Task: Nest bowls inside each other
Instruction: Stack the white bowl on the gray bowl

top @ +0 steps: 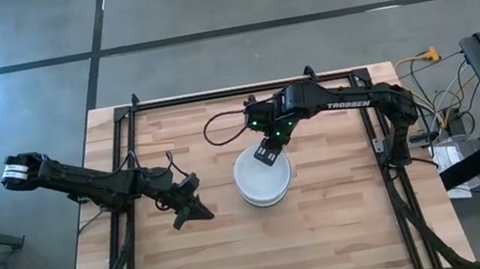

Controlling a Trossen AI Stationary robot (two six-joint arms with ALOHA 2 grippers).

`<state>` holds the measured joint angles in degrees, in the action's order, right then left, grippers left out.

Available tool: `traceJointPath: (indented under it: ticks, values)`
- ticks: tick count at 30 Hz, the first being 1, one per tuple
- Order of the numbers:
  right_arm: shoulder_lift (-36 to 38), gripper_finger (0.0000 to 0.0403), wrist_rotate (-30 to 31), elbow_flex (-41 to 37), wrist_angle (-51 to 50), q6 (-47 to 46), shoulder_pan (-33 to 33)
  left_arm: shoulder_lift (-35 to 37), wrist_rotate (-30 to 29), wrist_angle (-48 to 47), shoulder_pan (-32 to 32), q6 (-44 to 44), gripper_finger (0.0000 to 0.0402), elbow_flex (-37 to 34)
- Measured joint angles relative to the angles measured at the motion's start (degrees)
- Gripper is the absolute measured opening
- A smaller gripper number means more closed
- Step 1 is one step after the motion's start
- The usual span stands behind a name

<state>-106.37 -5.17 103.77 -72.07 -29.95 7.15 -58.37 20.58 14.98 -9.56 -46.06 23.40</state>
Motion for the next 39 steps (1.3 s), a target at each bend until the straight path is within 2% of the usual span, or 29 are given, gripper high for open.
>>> traceJointPath:
  ticks: [4, 12, 17, 24, 39]
  values:
    - [0.0, 0.0087, 2.2, 2.0, -1.4, 0.0, 0.1, 0.0, 0.0, 0.0, 0.0, 0.0, 0.0, 0.0]
    - [0.0, 0.0083, 2.7, 4.5, -1.5, 0.5, 0.1, 0.0, 0.0, 0.0, 0.0, 0.0, 0.0, 0.0]
    - [0.0, 0.0064, 4.0, 5.6, -0.8, 2.4, 0.1, 0.0, 0.0, 0.0, 0.0, 0.0, 0.0, 0.0]
    - [-0.2, 0.0013, 3.9, 5.2, -0.4, 4.5, 0.1, 0.0, 0.0, 0.0, 0.0, 0.4, 0.0, 0.0]
    - [-0.3, 0.0009, 3.3, 1.0, 1.1, 4.5, 0.1, 0.0, 0.0, 0.0, 0.1, 1.5, 0.0, 0.0]
